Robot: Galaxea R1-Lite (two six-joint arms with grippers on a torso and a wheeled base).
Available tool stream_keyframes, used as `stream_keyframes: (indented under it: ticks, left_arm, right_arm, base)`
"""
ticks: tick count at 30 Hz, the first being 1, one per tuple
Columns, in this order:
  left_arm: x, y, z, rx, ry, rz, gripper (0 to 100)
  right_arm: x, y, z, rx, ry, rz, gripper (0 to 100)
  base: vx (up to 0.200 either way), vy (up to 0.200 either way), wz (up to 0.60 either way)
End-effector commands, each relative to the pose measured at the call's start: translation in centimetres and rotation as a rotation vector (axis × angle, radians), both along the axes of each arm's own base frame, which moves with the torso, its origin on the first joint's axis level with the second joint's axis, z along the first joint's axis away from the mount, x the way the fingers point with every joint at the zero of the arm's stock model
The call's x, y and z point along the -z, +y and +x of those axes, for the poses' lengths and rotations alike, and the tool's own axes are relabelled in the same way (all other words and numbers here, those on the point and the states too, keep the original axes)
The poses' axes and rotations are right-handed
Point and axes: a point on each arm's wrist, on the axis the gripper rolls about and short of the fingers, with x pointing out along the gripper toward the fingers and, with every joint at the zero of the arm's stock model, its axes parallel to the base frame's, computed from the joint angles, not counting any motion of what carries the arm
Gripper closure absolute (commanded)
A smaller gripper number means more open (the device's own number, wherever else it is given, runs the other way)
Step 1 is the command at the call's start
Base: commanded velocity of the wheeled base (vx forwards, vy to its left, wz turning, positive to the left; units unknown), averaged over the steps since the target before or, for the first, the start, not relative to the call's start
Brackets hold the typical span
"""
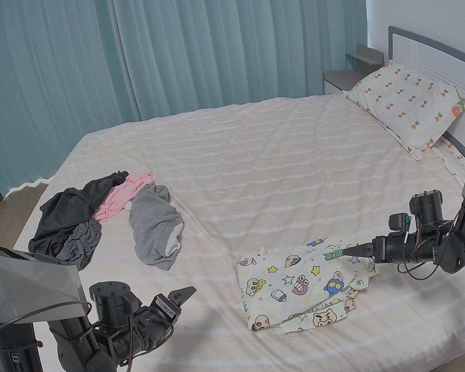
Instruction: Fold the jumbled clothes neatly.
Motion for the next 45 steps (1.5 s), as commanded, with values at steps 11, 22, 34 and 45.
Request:
stream_keyframes:
  ticks: [11,22,34,45]
  left_arm:
    - [0.0,0.0,0.0,0.001,0.0,0.001,0]
    - [0.1,0.0,0.0,0.002,0.0,0.003,0]
    - [0.1,-0.1,0.0,0.004,0.003,0.004,0]
    - [0.2,-0.3,-0.1,0.013,0.003,0.004,0]
  right_arm:
    - [1.6,-0.3,-1.9,-0.111,-0.041,-0.143,0]
    - [-0.3,-0.9,-2.7,-0.107,-0.25,-0.181,0]
    - [3.3,-0.6,-6.3,-0.225,-0.116,-0.246,0]
    - [4.5,-1.2,-5.3,-0.203,-0.137,-0.243,0]
  base:
    - [0.0,0.0,0.0]
    - [0.0,0.0,0.0]
    - [0.0,0.0,0.0]
    - [0.0,0.0,0.0]
